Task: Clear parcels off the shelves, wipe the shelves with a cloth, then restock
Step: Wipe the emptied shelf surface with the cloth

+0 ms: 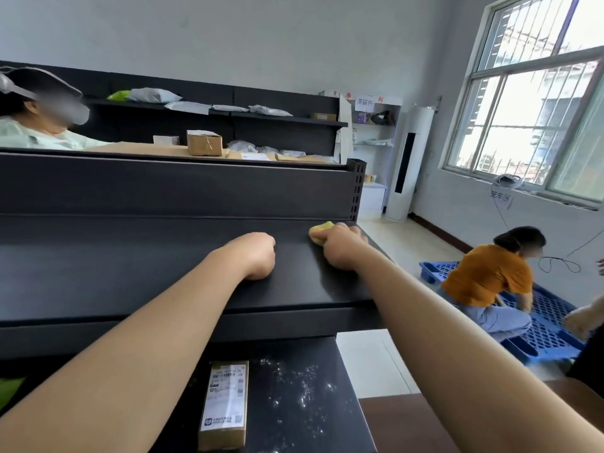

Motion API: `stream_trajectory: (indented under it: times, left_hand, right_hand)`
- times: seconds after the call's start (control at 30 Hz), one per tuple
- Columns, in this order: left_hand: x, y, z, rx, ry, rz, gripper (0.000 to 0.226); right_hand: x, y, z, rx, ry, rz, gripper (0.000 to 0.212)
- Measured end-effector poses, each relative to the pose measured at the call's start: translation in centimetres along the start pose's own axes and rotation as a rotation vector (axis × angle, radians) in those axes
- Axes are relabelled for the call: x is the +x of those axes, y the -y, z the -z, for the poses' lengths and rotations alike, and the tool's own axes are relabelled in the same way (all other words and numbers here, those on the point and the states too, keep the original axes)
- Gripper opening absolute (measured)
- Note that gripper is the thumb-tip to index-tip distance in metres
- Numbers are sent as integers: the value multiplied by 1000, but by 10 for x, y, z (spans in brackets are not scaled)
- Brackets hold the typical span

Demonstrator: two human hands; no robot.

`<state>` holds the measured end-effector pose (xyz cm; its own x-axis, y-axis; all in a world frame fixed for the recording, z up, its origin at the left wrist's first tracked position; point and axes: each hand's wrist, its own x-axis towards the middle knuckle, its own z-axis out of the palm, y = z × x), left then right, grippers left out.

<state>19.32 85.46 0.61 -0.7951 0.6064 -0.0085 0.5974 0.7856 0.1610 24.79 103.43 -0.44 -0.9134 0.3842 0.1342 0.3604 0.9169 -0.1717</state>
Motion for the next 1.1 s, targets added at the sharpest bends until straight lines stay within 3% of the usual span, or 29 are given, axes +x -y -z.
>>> stream_trajectory:
  times: [0.07,0.33,0.43,0.53,0.67,0.93,1.1]
  left_hand:
    - [-8,-4,-2,0,-14,-28,17]
    - [-28,1,-5,-13,-56,-64,32]
    - [-30,2,-7,-18,-56,-48,28]
    - [-31,4,-8,-12,-57,-26,22]
    - [-39,7,-9,8,-70,-50,22]
    - [-59,7,-13,-63,-98,-74,22]
    - [-70,18,-13,-73,-93,-102,24]
  right_hand:
    - [-4,-24,8,-2,-7,-29,40]
    - [-31,-64,33,143,-66,-227,22]
    - [-40,-30,32,216,-152,-132,31]
    - [-51,25,17,146,-101,-20,36]
    - [-69,57,-6,15,-45,-16,32]
    - [-91,-37,23,-70,-35,-236,30]
    - [-115,-49,47,186,-129,-453,53]
